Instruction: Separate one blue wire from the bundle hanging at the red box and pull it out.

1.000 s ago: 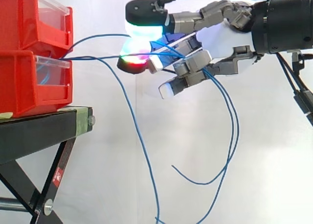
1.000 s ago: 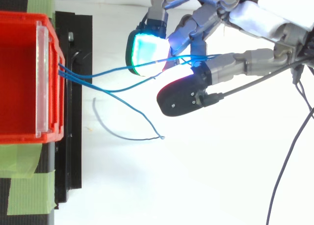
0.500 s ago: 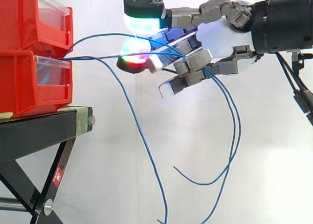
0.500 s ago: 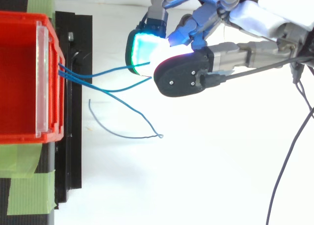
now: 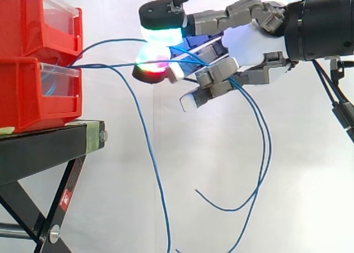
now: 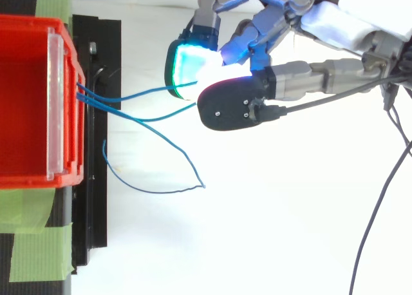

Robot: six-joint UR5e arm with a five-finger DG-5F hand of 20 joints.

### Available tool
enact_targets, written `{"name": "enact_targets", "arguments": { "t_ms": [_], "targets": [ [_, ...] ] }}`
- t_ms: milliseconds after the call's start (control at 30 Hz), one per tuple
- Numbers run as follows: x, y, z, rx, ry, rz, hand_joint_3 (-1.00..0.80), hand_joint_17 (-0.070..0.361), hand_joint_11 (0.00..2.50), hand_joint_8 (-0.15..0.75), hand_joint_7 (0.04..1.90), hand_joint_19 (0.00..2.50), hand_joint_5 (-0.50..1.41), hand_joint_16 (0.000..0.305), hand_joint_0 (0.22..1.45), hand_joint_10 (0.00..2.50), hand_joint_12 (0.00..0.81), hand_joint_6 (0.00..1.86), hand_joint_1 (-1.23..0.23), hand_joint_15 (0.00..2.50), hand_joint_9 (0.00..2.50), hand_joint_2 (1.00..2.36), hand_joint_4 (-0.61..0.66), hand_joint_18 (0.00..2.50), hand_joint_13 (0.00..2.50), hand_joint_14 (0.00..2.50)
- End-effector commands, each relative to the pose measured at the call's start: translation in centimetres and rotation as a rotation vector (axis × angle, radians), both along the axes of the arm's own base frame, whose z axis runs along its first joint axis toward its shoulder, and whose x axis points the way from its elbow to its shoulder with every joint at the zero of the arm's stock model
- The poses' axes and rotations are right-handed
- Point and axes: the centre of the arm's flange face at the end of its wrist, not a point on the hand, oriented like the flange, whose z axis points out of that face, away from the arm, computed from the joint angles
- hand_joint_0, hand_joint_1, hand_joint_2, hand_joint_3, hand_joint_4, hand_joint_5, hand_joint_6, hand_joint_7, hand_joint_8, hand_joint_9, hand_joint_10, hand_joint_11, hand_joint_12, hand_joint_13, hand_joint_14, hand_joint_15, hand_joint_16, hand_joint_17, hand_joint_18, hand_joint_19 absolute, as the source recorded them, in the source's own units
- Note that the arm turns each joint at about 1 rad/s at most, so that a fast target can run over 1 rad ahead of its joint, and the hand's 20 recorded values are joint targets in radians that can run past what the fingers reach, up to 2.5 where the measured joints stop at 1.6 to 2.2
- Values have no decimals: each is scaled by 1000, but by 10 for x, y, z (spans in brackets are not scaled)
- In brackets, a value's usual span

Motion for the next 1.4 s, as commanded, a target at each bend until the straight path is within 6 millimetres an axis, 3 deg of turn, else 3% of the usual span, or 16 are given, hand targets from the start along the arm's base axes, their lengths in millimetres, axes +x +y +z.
{"name": "enact_targets", "arguments": {
  "t_ms": [0, 200, 267, 300, 333, 433, 533, 800, 967, 1233, 1367],
  "targets": [
    [0, 0, 0, 0, 1, -1, -184, 109, 1141, 359, 1148, 872, -201, 49, 641, 19, 326, 854, -757, 1453, 1031, 1026, 81, 753, 1268, 735],
    [0, 0, 0, 0, -2, 1, -102, 108, 1156, 343, 1268, 850, -184, 48, 636, 20, 323, 840, -785, 1517, 1093, 1031, 27, 754, 1279, 623],
    [0, 0, 0, -1, -2, 1, -85, 108, 1137, 343, 1298, 841, -178, 48, 633, 20, 333, 833, -794, 1612, 1101, 1032, 19, 754, 1320, 366],
    [0, 0, 0, -1, -2, 1, -71, 108, 1136, 342, 1331, 831, -173, 48, 632, 21, 337, 826, -804, 1699, 1104, 1033, 7, 755, 1346, 100],
    [0, 1, 0, 0, -2, 2, -63, 108, 1120, 336, 1353, 812, -169, 48, 633, 21, 347, 819, -818, 1659, 1106, 1033, 0, 753, 1297, 5],
    [0, 1, 0, 0, -1, 2, -53, 107, 1095, 337, 1388, 797, -160, 48, 630, 22, 376, 806, -831, 1442, 1106, 1032, -10, 732, 1121, 18],
    [0, 1, 0, -1, -2, 2, -51, 111, 1045, 330, 1427, 766, -153, 49, 631, 23, 416, 794, -842, 1019, 1087, 1032, -2, 684, 869, 24],
    [0, 1, 0, -3, -1, 2, -51, 112, 825, 318, 1436, 622, -147, 50, 627, 21, 381, 788, -854, 444, 952, 1030, -3, 495, 452, 17],
    [0, 2, 0, -6, 1, 3, -52, 109, 714, 312, 1451, 490, -145, 48, 623, 18, 364, 783, -856, 287, 852, 1030, -8, 341, 297, 11],
    [0, 4, -1, -35, 23, 10, -57, 108, 336, 270, 1379, 272, -147, 48, 614, 9, 332, 799, -851, 123, 465, 1026, -34, 9, 20, 4],
    [-4, 3, -4, -63, 68, 10, -57, 106, 245, 253, 1385, 206, -145, 47, 613, 7, 323, 796, -855, 92, 371, 1027, -34, 0, 0, 2]
  ]
}}
